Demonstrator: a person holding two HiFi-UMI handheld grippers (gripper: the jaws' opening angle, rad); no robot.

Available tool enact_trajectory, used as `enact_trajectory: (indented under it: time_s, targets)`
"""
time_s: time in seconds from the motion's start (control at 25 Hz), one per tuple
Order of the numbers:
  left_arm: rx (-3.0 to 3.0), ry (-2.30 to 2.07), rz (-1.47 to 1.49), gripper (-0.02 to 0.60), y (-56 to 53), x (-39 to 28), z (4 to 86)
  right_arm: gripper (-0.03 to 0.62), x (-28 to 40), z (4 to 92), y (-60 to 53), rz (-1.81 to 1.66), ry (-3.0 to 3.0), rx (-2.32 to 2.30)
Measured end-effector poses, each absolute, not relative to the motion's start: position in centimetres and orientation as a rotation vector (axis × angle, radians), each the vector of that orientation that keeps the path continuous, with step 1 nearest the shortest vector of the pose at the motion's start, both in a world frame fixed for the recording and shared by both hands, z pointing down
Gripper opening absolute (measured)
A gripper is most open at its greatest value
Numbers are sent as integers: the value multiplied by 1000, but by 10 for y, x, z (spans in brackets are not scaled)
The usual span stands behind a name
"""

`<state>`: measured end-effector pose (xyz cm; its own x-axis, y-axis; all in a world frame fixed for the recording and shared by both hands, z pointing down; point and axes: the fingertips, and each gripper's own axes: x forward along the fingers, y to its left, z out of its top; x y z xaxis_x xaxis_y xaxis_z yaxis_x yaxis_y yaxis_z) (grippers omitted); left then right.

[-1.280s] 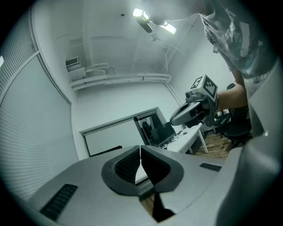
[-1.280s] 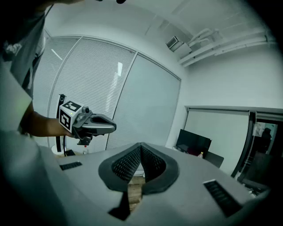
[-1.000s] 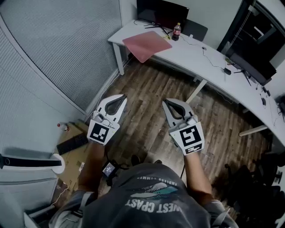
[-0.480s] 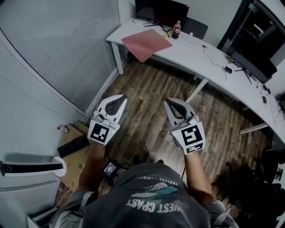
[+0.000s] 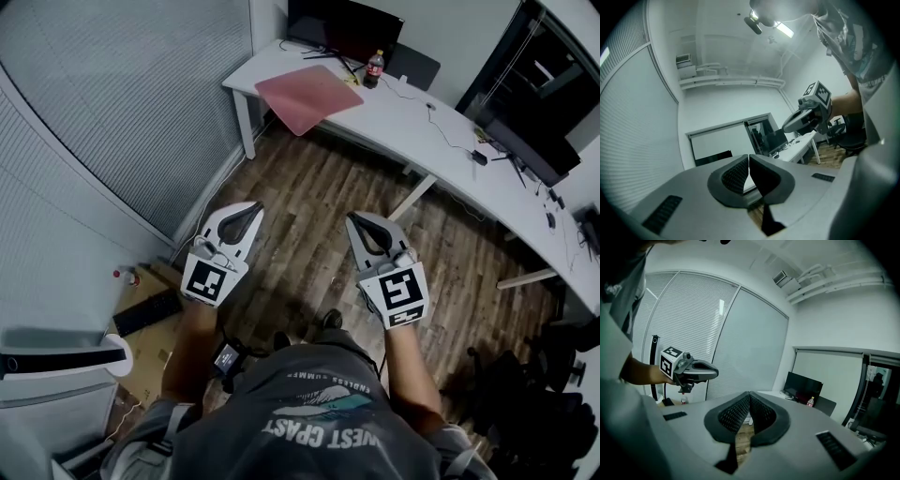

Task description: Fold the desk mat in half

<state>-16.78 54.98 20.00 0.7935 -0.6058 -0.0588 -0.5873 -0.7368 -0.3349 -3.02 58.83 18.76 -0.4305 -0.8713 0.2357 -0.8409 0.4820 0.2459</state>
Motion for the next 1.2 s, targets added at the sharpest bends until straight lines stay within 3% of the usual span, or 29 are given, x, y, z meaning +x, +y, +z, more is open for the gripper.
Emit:
enact_trajectory:
  time_s: [0.4, 1.2]
  targets:
    - [-2603, 1039, -184, 23, 494, -173, 211, 26, -26, 200, 510, -110, -2505, 1340]
    - [-2498, 1261, -314, 23, 385, -119, 217, 26, 28, 203, 362, -113, -2663, 1093]
